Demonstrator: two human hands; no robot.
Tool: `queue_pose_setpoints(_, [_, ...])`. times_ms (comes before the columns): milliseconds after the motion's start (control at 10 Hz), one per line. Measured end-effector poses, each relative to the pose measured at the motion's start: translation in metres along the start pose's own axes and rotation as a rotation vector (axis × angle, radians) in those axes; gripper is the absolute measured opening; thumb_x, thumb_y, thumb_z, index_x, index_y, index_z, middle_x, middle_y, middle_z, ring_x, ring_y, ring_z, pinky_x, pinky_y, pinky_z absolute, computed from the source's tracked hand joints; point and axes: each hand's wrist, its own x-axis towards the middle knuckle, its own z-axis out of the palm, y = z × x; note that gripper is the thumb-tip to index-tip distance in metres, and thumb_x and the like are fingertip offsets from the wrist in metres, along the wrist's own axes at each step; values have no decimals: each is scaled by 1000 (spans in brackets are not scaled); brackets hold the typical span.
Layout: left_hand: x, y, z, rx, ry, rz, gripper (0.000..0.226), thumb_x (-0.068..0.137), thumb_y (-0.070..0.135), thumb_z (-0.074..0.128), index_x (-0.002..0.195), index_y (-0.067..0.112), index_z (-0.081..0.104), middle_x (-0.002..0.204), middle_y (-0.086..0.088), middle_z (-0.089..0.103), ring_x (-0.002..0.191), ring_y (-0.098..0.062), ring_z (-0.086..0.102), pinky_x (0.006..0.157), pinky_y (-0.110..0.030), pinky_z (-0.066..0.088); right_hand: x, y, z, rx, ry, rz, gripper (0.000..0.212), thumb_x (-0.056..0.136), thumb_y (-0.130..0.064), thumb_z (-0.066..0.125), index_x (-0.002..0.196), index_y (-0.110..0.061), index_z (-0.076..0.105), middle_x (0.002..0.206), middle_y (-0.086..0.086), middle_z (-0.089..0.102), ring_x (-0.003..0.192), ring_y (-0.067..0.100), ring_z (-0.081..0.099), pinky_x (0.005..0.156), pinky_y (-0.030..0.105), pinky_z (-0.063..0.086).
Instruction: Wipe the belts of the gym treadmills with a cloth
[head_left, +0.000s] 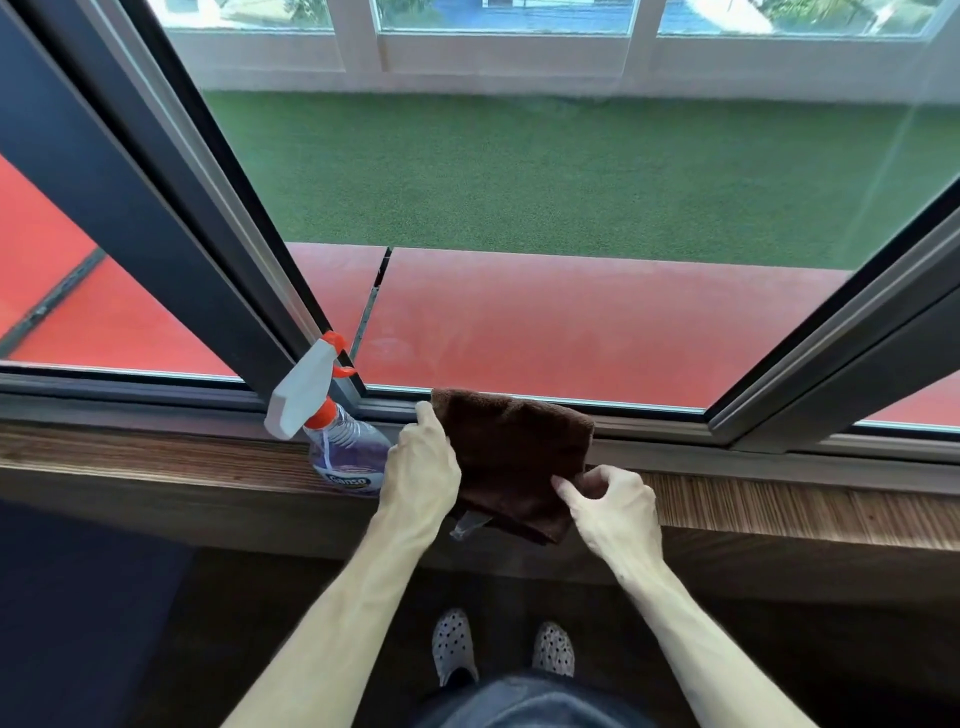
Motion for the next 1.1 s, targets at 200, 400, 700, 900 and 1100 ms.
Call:
queue_pose_setpoints(200, [-5, -5, -1, -49, 5, -12, 49, 106, 22, 51, 146, 3, 32, 110, -23, 67, 99, -38, 70, 76, -39, 50, -4, 0, -11, -104, 38, -15, 30, 84, -56, 78, 81, -27, 71, 82, -5, 71, 87, 22, 68, 80, 35, 54])
queue_pose_setpoints(400, [-11, -14, 16, -38, -75, -75, 52, 102, 22, 57, 144, 4, 32, 118, -20, 66, 103, -36, 70, 83, -41, 54, -3, 3, -11, -71, -64, -3, 26, 90, -46, 76, 92, -21, 69, 91, -4, 70, 98, 23, 69, 84, 34, 54])
queue_pose_setpoints(700, [-10, -7, 22, -296, 39, -41, 58, 93, 24, 71, 137, 10, 36, 129, -13, 61, 120, -31, 61, 99, -39, 51, 7, -15, -7, 107, 67, -157, 28, 96, -34, 73, 119, -23, 62, 89, -17, 65, 94, 18, 70, 79, 34, 52])
queue_pose_setpoints(900, [-11, -8, 28, -259, 35, -73, 64, 94, 18, 70, 143, 6, 31, 130, -18, 60, 121, -34, 61, 100, -41, 52, 14, -17, 0, 110, 153, -214, 25, 92, -29, 78, 110, -26, 61, 81, -7, 69, 70, 11, 67, 65, 30, 49])
queue_pose_setpoints(1100, [-36, 3, 24, -107, 54, -65, 96, 97, 32, 64, 160, 3, -2, 147, -14, 46, 138, -28, 47, 105, -34, 46, 1, -5, -4, 180, 284, -289, 56, 80, -52, 84, 116, -30, 48, 99, -12, 63, 78, 8, 65, 64, 31, 53])
